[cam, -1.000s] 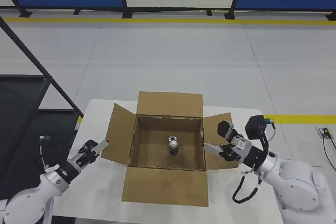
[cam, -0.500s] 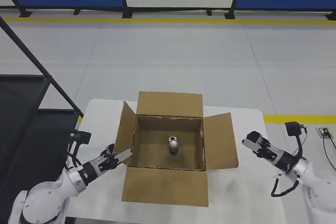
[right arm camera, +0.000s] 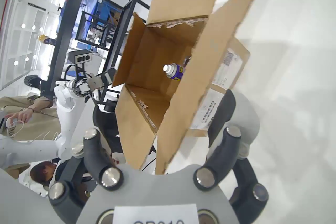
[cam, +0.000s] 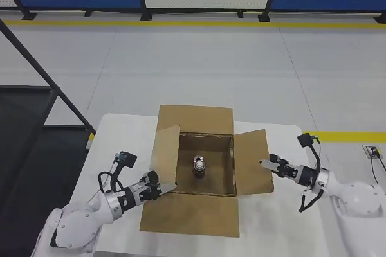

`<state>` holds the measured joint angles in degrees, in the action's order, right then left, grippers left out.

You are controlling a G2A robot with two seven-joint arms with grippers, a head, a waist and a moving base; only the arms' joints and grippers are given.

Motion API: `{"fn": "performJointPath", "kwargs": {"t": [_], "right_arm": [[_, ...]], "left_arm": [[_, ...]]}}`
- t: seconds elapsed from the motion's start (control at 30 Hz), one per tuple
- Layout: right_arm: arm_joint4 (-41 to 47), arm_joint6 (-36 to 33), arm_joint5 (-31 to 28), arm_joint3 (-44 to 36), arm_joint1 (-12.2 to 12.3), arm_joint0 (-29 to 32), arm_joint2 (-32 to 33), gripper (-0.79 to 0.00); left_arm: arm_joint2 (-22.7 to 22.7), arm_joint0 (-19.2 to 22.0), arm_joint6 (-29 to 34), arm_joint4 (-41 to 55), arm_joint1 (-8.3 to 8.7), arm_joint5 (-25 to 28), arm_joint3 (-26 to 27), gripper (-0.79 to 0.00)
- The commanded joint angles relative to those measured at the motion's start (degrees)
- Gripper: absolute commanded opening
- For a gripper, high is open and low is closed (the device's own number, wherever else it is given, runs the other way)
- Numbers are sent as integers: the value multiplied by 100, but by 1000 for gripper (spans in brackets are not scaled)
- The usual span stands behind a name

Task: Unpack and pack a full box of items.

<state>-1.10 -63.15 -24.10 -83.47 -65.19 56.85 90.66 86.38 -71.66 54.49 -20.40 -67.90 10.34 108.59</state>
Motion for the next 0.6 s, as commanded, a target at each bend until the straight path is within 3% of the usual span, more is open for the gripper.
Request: {"fn": "performJointPath", "kwargs": {"t": [0.0,0.27,0.57], "right_arm": [[278,-112,-145,11,-1,-66,-104,0],[1554,-601,-706,327,-70,-555,-858,0],[1750,-534,-837,1334,-286,-1380,-2047,0]], "left_arm": [[-99,44,-6,-67,5,-9,-52,0],[-299,160,-82,-3,30,-65,-241,0],[-303,107,-306,182,53,-6,-325,0]]}}
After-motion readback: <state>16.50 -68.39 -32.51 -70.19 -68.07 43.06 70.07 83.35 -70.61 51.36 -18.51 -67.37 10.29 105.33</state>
